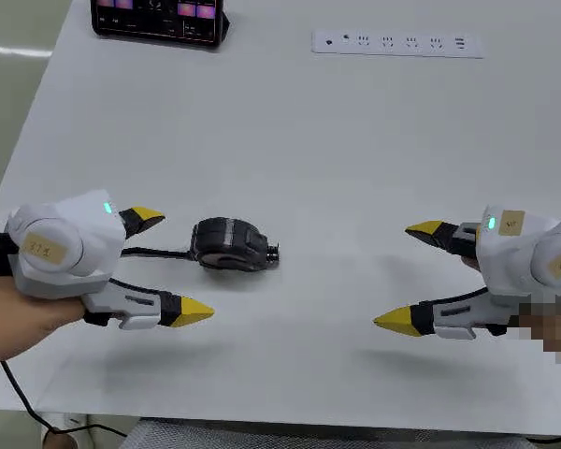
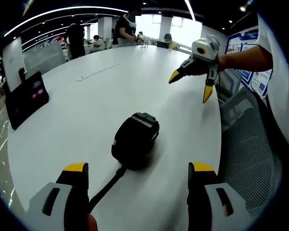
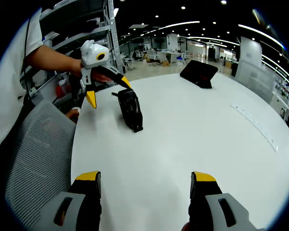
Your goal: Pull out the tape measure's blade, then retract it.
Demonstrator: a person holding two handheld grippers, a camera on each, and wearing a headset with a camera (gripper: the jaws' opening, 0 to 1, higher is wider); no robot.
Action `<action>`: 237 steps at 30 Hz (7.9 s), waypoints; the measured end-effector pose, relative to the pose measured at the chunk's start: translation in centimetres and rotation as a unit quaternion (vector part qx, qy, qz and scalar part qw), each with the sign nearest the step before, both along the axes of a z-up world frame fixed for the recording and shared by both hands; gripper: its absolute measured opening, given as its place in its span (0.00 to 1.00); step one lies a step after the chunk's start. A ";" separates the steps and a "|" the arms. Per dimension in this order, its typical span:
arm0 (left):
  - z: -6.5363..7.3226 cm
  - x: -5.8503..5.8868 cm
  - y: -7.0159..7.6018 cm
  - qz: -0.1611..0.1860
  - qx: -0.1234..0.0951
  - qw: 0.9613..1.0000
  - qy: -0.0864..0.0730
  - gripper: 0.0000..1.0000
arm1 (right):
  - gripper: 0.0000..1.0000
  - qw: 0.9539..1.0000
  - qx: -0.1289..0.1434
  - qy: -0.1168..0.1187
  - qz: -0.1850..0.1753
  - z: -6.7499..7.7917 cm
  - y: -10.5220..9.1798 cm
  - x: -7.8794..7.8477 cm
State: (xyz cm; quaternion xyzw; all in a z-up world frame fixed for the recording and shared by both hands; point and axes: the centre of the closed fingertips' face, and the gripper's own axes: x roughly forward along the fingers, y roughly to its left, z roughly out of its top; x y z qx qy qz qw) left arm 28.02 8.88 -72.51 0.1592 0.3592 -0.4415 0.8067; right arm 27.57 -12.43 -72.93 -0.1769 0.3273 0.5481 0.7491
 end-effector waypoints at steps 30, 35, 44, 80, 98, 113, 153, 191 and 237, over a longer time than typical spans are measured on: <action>-1.3 2.6 -0.8 -0.081 0.060 0.995 -0.001 0.54 | 0.74 1.000 0.003 0.001 0.022 -0.3 2.3 1.7; -1.6 2.9 -1.0 -0.087 0.064 0.994 0.001 0.47 | 0.74 1.000 0.005 0.003 0.023 -0.5 2.5 1.8; -2.1 3.2 -1.5 -0.096 0.067 0.993 0.009 0.34 | 0.75 1.000 0.007 0.005 0.021 -0.8 2.7 1.8; -3.2 2.8 -2.1 -0.129 0.085 0.988 0.027 0.29 | 0.56 0.998 0.022 -0.004 0.053 -2.4 5.0 2.6; -3.2 2.8 -2.0 -0.129 0.093 0.987 0.028 0.29 | 0.44 0.995 0.045 -0.006 0.090 -3.2 8.7 3.5; -3.3 3.0 -2.0 -0.128 0.092 0.987 0.030 0.28 | 0.31 0.991 0.064 -0.013 0.118 -3.4 11.4 3.1; -3.5 3.0 -1.9 -0.125 0.092 0.987 0.029 0.28 | 0.12 0.985 0.078 -0.021 0.150 -4.7 14.1 2.7; -3.5 3.0 -2.0 -0.144 0.112 0.983 0.016 0.28 | 0.10 0.986 0.061 -0.026 0.154 -4.6 11.2 2.6; -3.6 2.9 -1.9 -0.150 0.123 0.981 0.018 0.27 | 0.09 0.991 0.027 -0.030 0.129 -4.1 5.6 2.3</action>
